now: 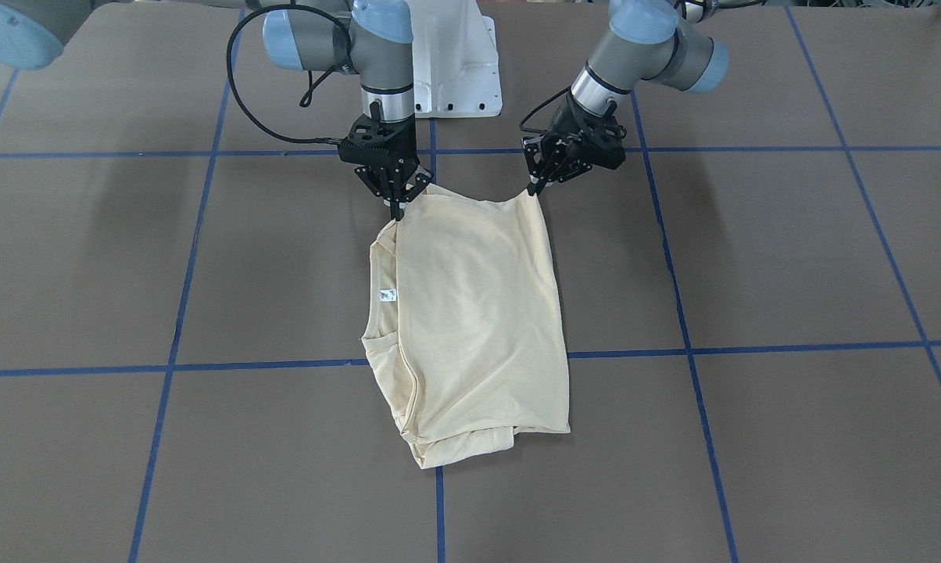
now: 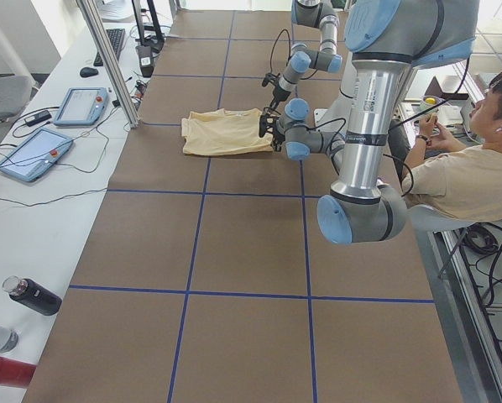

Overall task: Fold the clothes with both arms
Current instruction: 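Grasp the near edge of the shirt with the left and right grippers, then lift the near edge with both grippers and fold it away from the robot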

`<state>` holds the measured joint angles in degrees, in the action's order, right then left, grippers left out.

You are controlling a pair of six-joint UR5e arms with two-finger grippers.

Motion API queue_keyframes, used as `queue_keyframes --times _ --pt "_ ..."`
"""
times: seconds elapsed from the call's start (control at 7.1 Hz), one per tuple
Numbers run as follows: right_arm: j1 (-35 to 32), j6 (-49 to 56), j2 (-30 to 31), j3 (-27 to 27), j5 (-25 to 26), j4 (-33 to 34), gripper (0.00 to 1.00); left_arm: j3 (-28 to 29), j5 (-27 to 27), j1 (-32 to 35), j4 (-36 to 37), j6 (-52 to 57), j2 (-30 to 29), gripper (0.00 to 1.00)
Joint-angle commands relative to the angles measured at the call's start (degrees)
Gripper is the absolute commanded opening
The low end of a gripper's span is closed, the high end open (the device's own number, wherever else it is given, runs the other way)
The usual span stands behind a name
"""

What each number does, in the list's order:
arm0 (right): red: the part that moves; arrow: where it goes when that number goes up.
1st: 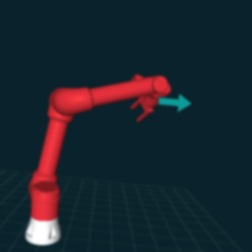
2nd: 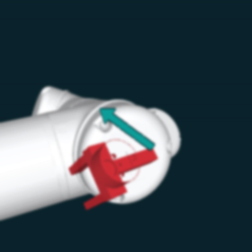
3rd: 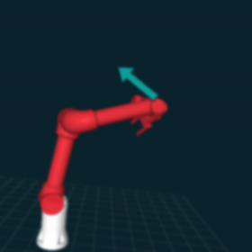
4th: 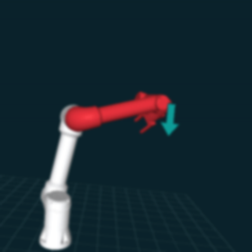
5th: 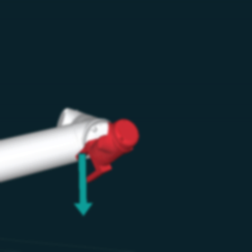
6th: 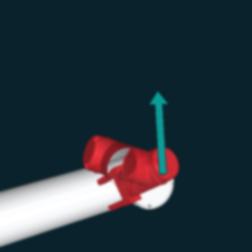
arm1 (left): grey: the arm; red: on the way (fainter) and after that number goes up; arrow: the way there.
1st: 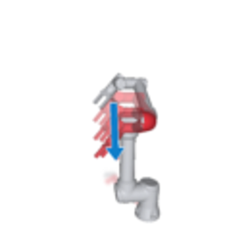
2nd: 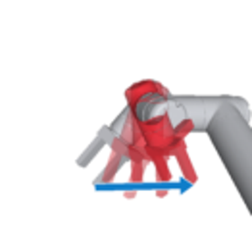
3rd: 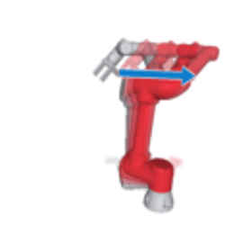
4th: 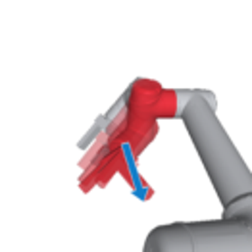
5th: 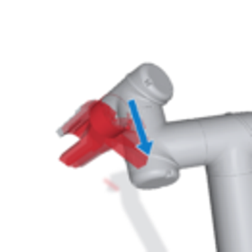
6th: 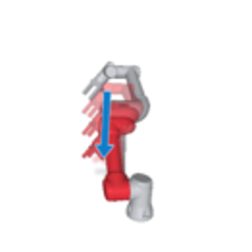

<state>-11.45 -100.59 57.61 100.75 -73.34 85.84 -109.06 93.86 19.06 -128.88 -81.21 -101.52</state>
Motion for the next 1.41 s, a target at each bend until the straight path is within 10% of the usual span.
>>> queue_keyframes --times 0.0,0.7,1.27 --pt "-0.2 0.2 2.2 5.1 -0.1 0.2 0.0 -7.0 1.3 0.0 5.4 -0.1 0.1 0.0" --pt "6.6 0.0 11.7 26.7 1.3 7.0 0.0 -17.3 1.2 -4.1 11.2 -6.2 0.9 0.0" --pt "-1.8 5.4 5.3 18.9 0.0 8.5 0.0 -17.7 4.9 1.9 22.0 0.0 -4.4 0.0"
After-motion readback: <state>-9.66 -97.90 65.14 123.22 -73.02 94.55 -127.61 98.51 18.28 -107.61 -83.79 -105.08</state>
